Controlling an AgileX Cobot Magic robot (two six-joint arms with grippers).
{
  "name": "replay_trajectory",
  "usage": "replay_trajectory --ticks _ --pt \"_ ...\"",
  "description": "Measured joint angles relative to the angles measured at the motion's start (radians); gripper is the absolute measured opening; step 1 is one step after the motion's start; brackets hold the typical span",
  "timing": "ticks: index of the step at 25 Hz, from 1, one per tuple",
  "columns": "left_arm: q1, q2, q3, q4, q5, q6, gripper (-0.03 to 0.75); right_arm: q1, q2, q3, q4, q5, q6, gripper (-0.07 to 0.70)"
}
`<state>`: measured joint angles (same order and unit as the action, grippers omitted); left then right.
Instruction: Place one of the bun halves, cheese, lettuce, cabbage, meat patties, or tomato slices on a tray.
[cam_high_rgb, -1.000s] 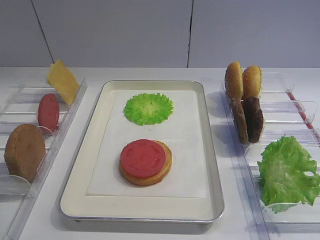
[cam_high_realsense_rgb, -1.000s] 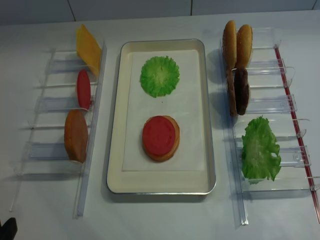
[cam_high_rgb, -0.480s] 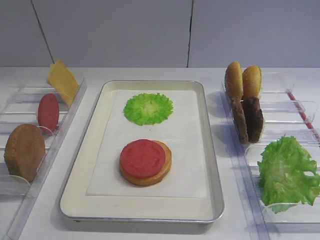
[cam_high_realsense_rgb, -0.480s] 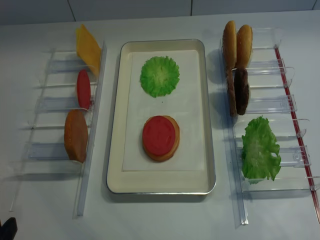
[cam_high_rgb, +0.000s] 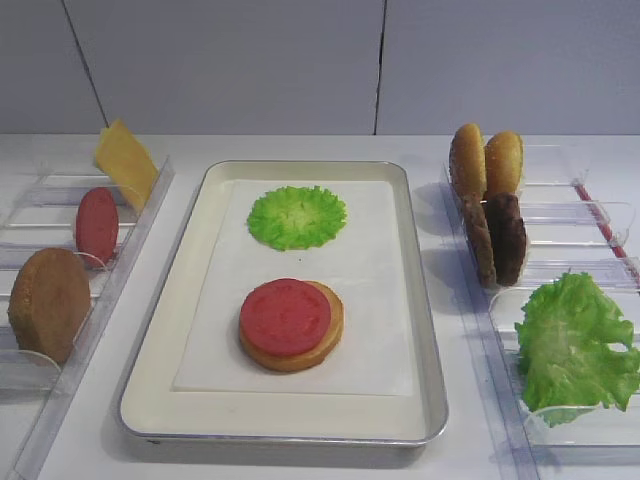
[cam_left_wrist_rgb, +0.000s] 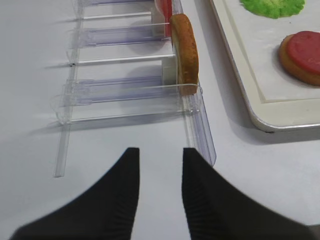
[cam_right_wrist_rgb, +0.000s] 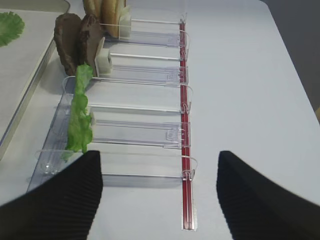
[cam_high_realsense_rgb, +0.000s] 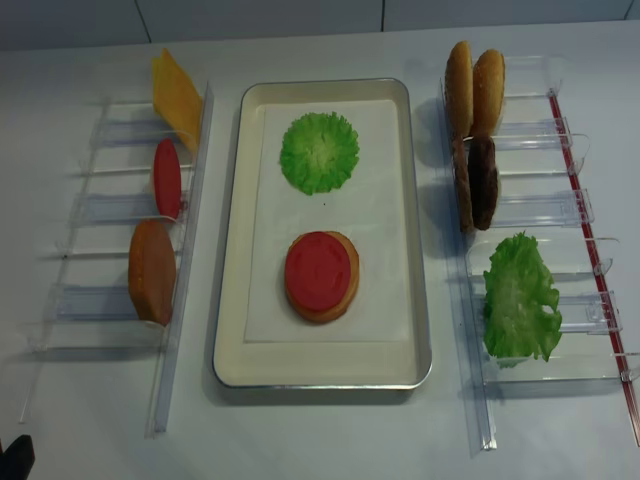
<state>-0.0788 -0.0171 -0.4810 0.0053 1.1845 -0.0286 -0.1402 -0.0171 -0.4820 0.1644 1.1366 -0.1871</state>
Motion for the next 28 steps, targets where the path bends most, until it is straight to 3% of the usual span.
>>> replay_trajectory --ticks 28 --pt "0.0 0.0 0.0 0.0 0.0 -0.002 0.197 0.0 0.0 0.0 0.0 0.0 0.0 0.495"
